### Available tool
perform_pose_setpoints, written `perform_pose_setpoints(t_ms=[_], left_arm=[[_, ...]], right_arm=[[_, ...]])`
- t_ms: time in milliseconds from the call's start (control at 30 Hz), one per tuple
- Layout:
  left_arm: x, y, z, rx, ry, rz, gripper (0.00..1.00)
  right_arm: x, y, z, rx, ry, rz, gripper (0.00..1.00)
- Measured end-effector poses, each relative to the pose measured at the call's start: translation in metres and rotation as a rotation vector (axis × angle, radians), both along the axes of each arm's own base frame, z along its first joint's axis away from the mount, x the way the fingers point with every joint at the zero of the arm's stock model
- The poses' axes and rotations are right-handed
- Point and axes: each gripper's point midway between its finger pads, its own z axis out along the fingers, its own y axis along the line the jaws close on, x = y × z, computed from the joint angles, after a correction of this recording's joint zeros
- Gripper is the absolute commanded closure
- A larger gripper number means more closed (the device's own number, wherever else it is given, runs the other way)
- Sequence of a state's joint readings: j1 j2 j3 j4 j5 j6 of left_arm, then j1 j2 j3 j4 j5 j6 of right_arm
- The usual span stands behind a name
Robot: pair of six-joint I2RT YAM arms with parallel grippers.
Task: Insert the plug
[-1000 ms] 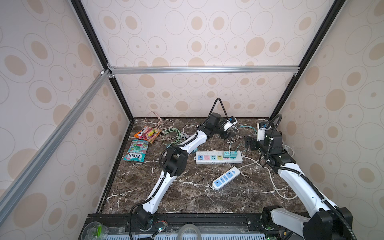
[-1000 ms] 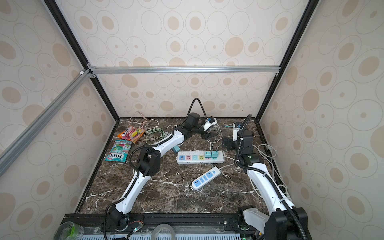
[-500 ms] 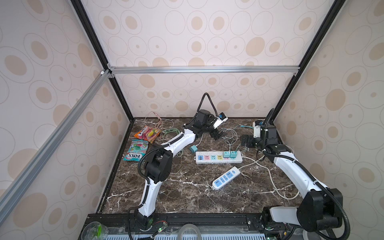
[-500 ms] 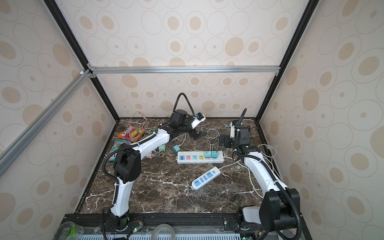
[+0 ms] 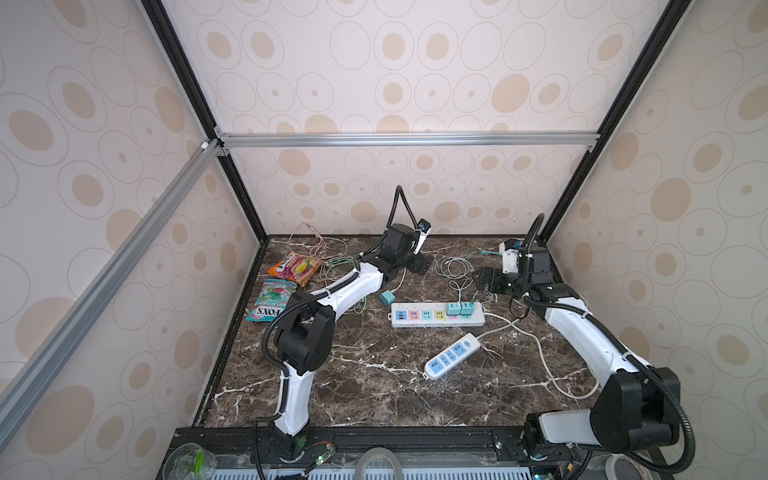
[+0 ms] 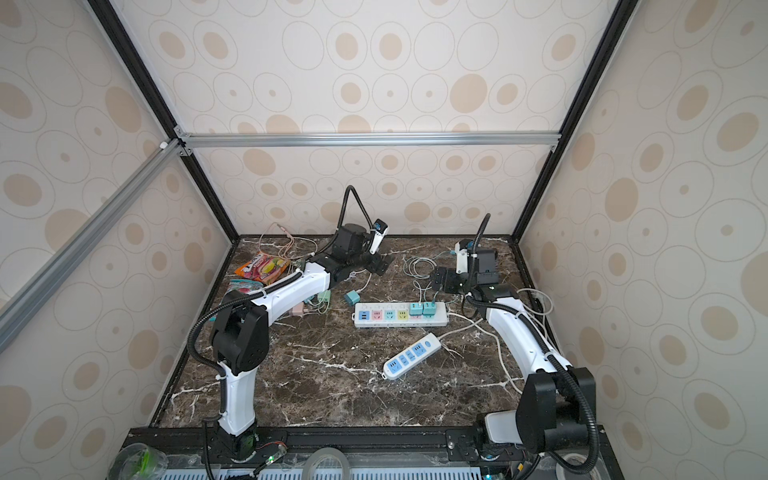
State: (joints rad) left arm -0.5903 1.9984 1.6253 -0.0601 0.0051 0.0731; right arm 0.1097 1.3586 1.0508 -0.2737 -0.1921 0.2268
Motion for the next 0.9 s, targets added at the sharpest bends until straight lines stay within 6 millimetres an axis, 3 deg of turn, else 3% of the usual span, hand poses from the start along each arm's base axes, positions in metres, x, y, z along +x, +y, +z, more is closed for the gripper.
perform_pose_setpoints(t_ms=[167, 500, 900], left_arm=[[-0.015, 0.038, -0.028, 0.023, 0.074, 0.122, 0.02], [-0.024, 0.085, -0.067, 0.032, 0.304, 0.125, 0.02], [-0.06, 0.096, -0.128, 0.266, 0.54, 0.009, 0.22]], right_arm=[[0.0, 0.001, 0.001, 0.014, 0.001, 0.0, 0.0], [0.001, 0.003, -0.004, 0.024, 0.017, 0.002, 0.0], [0.001, 0.002, -0.005, 0.021, 0.018, -0.001, 0.0]])
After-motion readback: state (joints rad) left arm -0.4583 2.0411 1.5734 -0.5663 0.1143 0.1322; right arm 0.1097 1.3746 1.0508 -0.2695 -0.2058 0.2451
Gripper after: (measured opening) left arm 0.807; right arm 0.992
